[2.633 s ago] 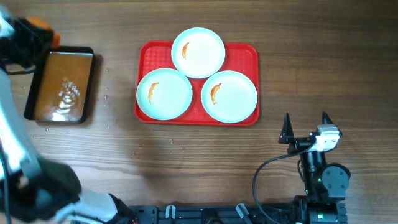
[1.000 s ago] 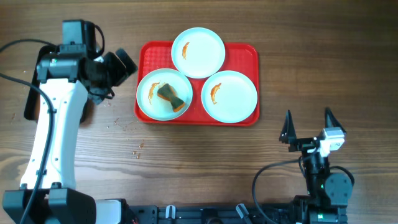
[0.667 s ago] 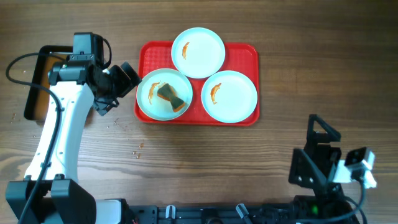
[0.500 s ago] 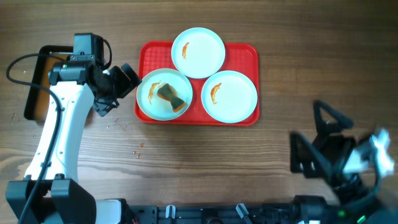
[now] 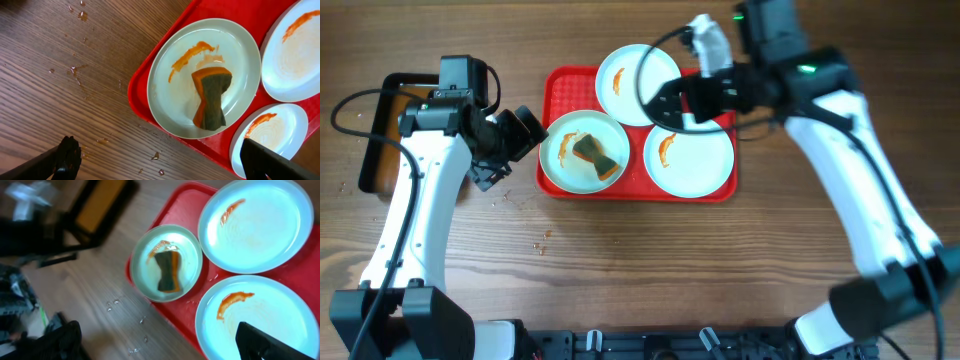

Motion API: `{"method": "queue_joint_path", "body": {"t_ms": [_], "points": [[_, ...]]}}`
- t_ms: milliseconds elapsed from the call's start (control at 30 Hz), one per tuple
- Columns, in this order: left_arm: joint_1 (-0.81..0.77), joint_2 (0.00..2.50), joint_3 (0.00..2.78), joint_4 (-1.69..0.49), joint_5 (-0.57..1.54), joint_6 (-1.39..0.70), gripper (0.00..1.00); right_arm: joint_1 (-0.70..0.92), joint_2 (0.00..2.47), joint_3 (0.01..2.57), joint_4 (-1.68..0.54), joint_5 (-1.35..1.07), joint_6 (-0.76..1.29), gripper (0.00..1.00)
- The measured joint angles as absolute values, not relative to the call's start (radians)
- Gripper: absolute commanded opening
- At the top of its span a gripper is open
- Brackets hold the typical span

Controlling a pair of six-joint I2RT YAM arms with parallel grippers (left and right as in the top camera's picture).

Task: Clean dirty plates on tray and stack at the side
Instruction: 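Reach the right gripper to the top plate's rim and grasp it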

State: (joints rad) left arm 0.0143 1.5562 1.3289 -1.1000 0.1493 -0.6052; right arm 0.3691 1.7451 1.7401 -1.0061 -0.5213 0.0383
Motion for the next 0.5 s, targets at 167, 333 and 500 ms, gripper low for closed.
{"method": "queue_joint_path", "body": {"t_ms": [167,333,500], "points": [[0.014,1.556,1.328,-1.14,0.149,-0.605,1.0,0.453,2.006,1.742,-0.78,-0.519,0.13,0.5],[0.014,1.556,1.328,-1.161,0.149,-0.605,1.0,0.531,2.171,1.742,-0.747,-0.379,0.171,0.35],[0.014,1.556,1.328,-1.16,0.149,-0.605,1.0,0.579,2.221,1.742,-0.731,-0.228,0.2,0.36]]}}
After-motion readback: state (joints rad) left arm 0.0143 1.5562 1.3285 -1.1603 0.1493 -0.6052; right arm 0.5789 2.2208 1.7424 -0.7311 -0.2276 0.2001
